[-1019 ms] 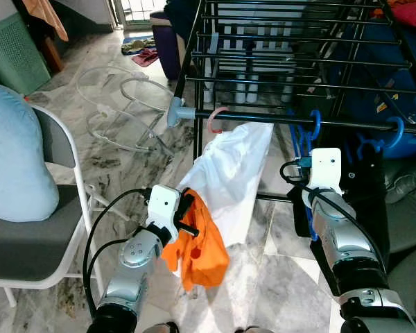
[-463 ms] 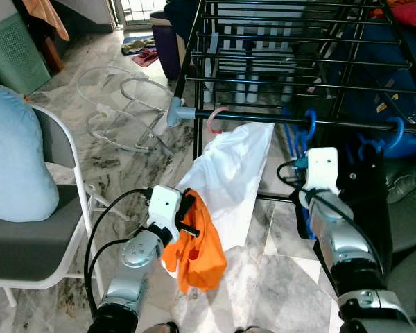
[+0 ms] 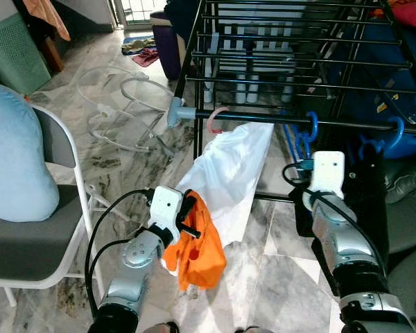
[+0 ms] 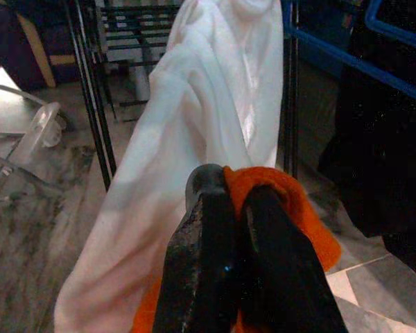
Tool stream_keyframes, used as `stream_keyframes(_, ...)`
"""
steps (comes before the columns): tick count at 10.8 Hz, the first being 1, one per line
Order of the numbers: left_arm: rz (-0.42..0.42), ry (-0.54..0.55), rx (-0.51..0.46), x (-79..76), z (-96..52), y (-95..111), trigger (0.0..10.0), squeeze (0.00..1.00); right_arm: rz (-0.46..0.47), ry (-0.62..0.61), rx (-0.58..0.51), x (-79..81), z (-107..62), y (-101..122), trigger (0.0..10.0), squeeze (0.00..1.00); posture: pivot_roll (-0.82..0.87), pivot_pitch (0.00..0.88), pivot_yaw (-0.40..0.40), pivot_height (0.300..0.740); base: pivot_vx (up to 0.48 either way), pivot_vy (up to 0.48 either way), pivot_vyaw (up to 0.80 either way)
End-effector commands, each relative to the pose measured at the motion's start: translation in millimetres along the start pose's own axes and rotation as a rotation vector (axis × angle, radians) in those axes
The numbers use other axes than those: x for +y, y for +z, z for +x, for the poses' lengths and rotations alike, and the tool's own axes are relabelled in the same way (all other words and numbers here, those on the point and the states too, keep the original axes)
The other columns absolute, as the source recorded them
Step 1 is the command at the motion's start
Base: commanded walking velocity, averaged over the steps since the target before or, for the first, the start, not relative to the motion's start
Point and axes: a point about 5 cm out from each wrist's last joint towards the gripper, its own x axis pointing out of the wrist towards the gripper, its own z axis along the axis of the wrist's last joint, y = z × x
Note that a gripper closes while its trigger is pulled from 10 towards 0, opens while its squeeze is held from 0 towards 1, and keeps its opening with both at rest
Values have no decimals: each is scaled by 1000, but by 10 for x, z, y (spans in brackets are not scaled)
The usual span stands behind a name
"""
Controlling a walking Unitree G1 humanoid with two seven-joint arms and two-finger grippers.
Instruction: Hang hanger
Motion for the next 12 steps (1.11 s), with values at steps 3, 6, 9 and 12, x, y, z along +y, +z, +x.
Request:
stream_keyframes(3, 13, -11, -5, 4, 23, 24, 10000, 0, -21, -16, -47, -52, -9, 96, 10000, 322, -197, 101, 39, 740, 0, 0, 0)
stream_keyframes(6, 14, -12, 0, 0, 23, 9, 10000, 0, -45, 3, -58, -88, 14, 144, 8667, 137, -196, 98, 37, 740, 0, 0, 0)
stream_keyframes(9, 16, -7, 2, 18, 18, 6, 10000, 0, -51, 7, -57, -112, 2, 157, 0, 0, -189, 94, 33, 740, 0, 0, 0)
stream_keyframes(12, 34, 20, 3, 50, 11, 2, 10000, 0, -52, 11, -55, -150, -40, 123, 0, 0, -186, 90, 34, 740, 0, 0, 0)
